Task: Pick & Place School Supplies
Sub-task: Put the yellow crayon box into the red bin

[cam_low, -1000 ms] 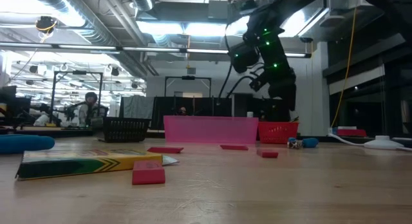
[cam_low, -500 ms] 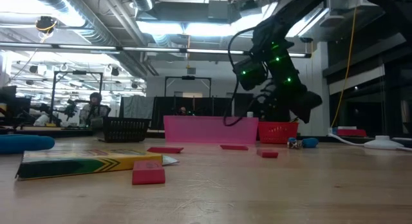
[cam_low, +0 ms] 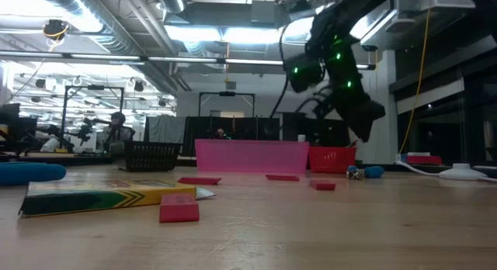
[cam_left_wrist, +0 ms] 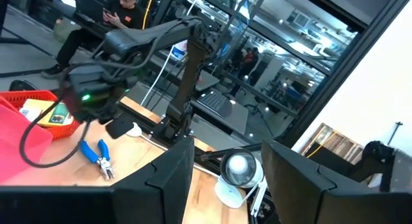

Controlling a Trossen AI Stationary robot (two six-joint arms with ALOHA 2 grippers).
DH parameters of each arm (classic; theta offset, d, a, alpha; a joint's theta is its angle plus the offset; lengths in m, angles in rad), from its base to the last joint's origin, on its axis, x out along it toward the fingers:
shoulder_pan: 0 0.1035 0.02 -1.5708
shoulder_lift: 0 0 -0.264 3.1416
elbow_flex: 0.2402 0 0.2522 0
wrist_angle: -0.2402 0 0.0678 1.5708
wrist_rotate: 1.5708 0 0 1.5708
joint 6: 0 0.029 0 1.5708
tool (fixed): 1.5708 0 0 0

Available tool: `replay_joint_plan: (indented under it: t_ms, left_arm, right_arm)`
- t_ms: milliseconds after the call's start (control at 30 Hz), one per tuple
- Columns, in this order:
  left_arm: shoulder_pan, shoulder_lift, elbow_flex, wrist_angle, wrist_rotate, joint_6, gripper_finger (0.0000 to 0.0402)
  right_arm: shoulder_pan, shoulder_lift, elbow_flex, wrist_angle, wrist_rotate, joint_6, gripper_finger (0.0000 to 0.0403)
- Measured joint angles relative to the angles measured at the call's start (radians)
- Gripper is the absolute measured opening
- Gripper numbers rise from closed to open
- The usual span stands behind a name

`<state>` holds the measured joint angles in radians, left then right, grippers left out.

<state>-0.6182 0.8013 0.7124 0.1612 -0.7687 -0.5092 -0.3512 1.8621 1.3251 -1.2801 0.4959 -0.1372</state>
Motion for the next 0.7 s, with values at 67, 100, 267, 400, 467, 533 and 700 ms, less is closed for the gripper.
replay_joint_plan:
  t_ms: [67, 100, 267, 400, 467, 533, 700]
  left_arm:
    - [0.0, 0.0, 0.0, 0.0, 0.0, 0.01, 0.018]
    - [0.0, 0.0, 0.0, 0.0, 0.0, 0.015, 0.018]
    - [0.0, 0.0, 0.0, -0.003, 0.0, 0.023, 0.018]
    - [0.0, -0.001, 0.0, -0.074, -0.002, -0.017, 0.018]
    - [0.0, -0.001, 0.0, -0.204, -0.005, -0.149, 0.018]
    - [0.001, 0.002, 0.0, -0.39, 0.049, -0.356, 0.018]
    - [0.0, 0.052, -0.003, -0.736, 0.417, -0.714, 0.018]
  right_arm:
    - [0.013, -0.039, 0.0, -0.003, -0.006, 0.003, 0.0125]
    - [0.018, -0.059, 0.0, 0.0, 0.0, 0.003, 0.0125]
    - [0.036, -0.175, 0.001, 0.073, -0.062, -0.013, 0.0125]
    - [0.052, -0.331, -0.011, 0.295, -0.575, 0.107, 0.0125]
    - [0.065, -0.419, -0.044, 0.486, -0.823, 0.269, 0.0125]
    - [0.082, -0.49, -0.08, 0.655, -0.951, 0.471, 0.0125]
    - [0.179, -0.625, -0.141, 0.801, -0.902, 0.777, 0.0125]
